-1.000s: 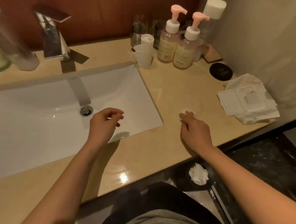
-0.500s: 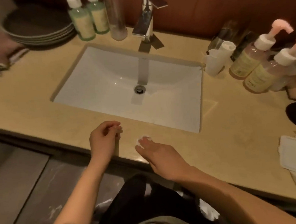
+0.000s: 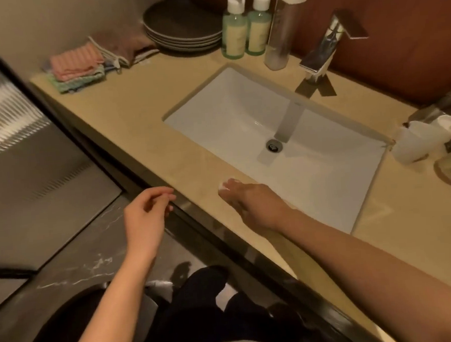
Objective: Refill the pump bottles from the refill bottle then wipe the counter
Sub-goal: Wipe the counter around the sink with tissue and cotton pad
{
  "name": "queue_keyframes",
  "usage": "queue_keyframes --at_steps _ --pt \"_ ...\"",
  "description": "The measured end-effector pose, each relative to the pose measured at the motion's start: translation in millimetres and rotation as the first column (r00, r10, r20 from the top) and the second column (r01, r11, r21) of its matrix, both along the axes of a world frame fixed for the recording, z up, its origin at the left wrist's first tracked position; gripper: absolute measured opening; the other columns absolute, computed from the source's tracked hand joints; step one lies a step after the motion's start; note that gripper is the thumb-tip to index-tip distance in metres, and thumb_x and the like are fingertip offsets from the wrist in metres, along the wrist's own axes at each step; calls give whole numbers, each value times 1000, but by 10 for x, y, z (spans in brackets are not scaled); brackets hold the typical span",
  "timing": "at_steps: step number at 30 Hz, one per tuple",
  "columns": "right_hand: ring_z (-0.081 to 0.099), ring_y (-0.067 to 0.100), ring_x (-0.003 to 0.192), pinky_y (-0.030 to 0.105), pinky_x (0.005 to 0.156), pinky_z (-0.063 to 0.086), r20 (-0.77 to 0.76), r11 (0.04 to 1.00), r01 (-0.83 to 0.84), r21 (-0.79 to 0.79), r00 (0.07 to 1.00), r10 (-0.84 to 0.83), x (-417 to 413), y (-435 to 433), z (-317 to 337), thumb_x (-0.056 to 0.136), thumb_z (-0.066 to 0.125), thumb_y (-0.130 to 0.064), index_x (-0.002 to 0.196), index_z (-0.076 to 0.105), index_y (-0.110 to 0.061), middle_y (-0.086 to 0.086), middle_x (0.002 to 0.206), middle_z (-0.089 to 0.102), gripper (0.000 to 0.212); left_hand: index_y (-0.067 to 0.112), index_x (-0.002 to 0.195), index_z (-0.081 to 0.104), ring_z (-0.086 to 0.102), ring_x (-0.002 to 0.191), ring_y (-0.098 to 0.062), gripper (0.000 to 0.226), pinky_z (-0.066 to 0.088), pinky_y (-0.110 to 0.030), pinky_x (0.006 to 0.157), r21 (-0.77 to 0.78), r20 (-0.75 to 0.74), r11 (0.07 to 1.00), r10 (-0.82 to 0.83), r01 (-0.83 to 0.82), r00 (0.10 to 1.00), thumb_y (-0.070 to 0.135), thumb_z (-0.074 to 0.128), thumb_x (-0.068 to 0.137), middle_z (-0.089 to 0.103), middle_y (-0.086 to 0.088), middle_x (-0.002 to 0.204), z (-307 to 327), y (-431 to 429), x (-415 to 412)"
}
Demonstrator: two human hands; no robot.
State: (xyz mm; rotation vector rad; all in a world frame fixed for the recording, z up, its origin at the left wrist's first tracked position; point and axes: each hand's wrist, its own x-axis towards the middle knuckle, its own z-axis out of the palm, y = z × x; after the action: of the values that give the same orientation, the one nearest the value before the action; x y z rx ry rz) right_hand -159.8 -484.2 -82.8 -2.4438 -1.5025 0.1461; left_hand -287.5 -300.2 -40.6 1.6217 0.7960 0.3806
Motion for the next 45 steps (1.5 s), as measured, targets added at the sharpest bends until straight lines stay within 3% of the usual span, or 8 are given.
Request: queue_keyframes --at_steps 5,14,22,26,31,35,37,45 --pt "52 21 119 34 83 48 -68 1000 -2 -6 998 2 -161 389 -50 89 53 -7 127 54 -18 4 138 49 39 17 97 69 62 82 -13 17 50 -22 75 -32 2 998 -52 52 999 9 54 92 70 -2 93 14 -33 167" --pt "62 18 103 31 74 56 -74 915 -393 90 913 400 220 -385 201 101 43 -20 127 49 -18 2 124 58 27 19 91 68 61 78 -12 19 50 -20 74 -147 15 989 12 -9 1000 6 53 92 69 -3 90 -112 425 352" --pt "57 11 115 34 96 50 -89 967 -242 78 964 249 911 909 129 100 44 -23 124 54 -21 -9 124 59 27 13 93 67 58 76 -10 18 49 -17 70 -215 -3 974 76 -75 997 3 51 92 67 -4 88 -145 1132 651" --pt "48 -3 95 24 94 43 -174 989 -146 -14 975 141 1104 1491 83 103 39 -16 102 45 -29 -21 104 50 14 9 95 66 57 71 -8 18 48 -12 65 -186 6 978 98 -95 995 1 50 92 67 -5 87 -139 1396 742" --pt "44 6 84 25 90 35 -212 987 -158 -21 966 150 1221 2063 73 105 32 -20 85 36 -34 -17 90 38 25 11 91 66 56 71 -10 20 48 -19 69 -172 -22 977 127 -129 992 0 50 92 67 -2 84 -181 1575 755" --pt "56 24 86 38 72 43 -164 997 -78 8 983 78 1254 2220 17 101 40 -14 86 53 -18 0 93 57 20 13 88 66 56 69 -10 22 48 -18 67 -159 -20 977 138 -140 990 -1 49 92 67 -1 82 -150 1607 755" --pt "57 31 94 41 84 51 -98 998 -51 21 994 53 1228 2214 -1 99 46 -10 96 61 -6 11 103 61 16 12 90 66 57 70 -11 20 48 -18 68 -153 -14 978 142 -142 990 0 50 92 67 -1 82 -134 1593 750" --pt "52 14 71 30 65 48 -62 978 -208 22 976 209 954 1732 170 100 46 -16 84 55 -17 -7 84 53 18 18 86 66 58 72 -10 21 50 -20 71 -164 0 981 105 -103 995 3 52 91 68 -6 88 -46 1220 715"
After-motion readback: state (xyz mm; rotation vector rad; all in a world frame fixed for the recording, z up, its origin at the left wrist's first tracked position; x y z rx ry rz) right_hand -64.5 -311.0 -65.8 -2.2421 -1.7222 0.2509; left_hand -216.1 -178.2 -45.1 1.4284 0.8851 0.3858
